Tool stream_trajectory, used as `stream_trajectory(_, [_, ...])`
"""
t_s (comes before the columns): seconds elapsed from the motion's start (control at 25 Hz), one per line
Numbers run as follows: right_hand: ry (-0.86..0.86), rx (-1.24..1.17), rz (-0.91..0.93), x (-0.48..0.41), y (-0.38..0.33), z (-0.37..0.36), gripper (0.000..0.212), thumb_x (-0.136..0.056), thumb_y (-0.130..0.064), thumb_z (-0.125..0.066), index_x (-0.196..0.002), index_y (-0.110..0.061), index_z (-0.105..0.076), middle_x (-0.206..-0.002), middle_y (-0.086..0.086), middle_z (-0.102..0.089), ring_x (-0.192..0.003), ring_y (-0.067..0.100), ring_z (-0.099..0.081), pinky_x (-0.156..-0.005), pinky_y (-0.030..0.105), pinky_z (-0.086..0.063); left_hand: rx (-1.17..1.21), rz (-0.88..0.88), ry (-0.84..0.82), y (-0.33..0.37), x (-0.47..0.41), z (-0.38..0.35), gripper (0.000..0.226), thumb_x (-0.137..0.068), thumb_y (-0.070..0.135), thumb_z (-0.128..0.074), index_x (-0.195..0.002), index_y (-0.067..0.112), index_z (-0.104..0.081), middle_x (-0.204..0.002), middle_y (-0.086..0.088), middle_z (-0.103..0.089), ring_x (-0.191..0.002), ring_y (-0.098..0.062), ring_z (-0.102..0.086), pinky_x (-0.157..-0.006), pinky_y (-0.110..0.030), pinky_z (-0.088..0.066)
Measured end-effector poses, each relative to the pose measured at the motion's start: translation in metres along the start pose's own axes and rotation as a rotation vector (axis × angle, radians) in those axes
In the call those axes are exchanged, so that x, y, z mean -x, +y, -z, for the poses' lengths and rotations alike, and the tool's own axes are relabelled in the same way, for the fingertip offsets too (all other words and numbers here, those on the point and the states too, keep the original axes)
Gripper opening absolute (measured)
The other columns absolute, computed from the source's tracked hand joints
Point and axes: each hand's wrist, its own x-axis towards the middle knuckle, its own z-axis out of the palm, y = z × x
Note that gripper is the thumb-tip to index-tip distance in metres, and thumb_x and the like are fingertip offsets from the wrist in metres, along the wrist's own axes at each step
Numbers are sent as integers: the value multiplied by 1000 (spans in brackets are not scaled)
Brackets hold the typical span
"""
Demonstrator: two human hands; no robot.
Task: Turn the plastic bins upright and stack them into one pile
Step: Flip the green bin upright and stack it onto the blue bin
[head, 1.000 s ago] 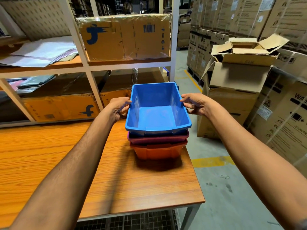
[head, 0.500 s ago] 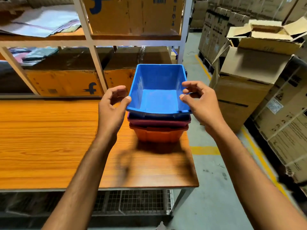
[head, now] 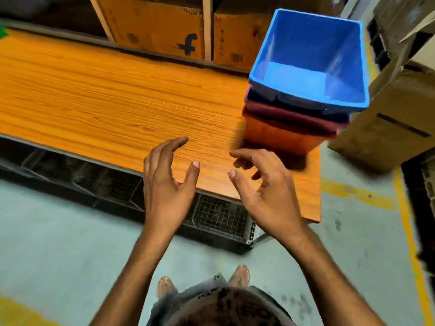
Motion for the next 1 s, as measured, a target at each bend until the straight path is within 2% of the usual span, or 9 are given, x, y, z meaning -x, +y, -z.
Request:
stream_trajectory(0.08, [-85, 50, -4, 15, -10, -34, 33, -94, -23, -70, -127, -24, -66, -113, -12, -64, -110, 9, -56, -83, 33, -51, -10, 78, -23, -25, 18, 24, 48, -94, 24, -70, -139, 33, -56, -139, 13, -54, -134, -8, -43, -103, -54, -45])
stream_trajectory(0.16, [-157, 47, -20, 25, -27, -71, 37, -95, -27, -68, -131, -26, -63, -120, -13, -62, -115, 6, -52, -89, 30, -49, -70, 104, -19, -52, 34, 56, 47, -95, 27, -69, -140, 33, -56, -140, 15, -54, -136, -9, -42, -105, -56, -44])
stream_trajectory(0.32, [-269, 60, 2, 31, -76, -141, 40, -95, -29, -67, -134, -29, -60, -125, -14, -58, -119, 5, -48, -96, 27, -45, -287, 91, -28, -107, 53, 126, 52, -94, 32, -68, -144, 29, -53, -146, 11, -53, -142, -15, -41, -114, -51, -34])
stream_trajectory(0.52, [-392, 53, 65, 29, -141, -242, 43, -95, -34, -65, -137, -31, -56, -130, -15, -57, -124, 5, -48, -101, 27, -43, -407, 177, 20, -182, 59, 223, 49, -93, 35, -67, -140, 29, -56, -145, 10, -53, -142, -15, -41, -112, -47, -36])
stream_trajectory(0.6, [-457, 74, 96, 26, -165, -287, 47, -95, -37, -64, -140, -31, -53, -133, -14, -56, -126, 5, -46, -103, 28, -43, -388, 263, 57, -210, 60, 256, 48, -93, 34, -67, -139, 31, -56, -144, 10, -54, -139, -15, -42, -110, -46, -37])
stream_trajectory(0.8, [-585, 22, 90, 4, -211, -376, 64, -94, -42, -66, -151, -36, -36, -139, -15, -53, -130, 6, -46, -106, 27, -38, -119, 466, 164, -273, 45, 318, 53, -92, 32, -70, -141, 34, -51, -134, 14, -59, -122, -8, -56, -100, -37, -49])
stream_trajectory(1.0, [-626, -155, 30, -45, -251, -460, 63, -92, -37, -72, -147, -39, -40, -132, -18, -57, -121, -2, -53, -104, 31, -48, -55, 510, 291, -331, -4, 377, 53, -93, 31, -70, -140, 40, -49, -132, 20, -59, -115, 0, -58, -90, -33, -53])
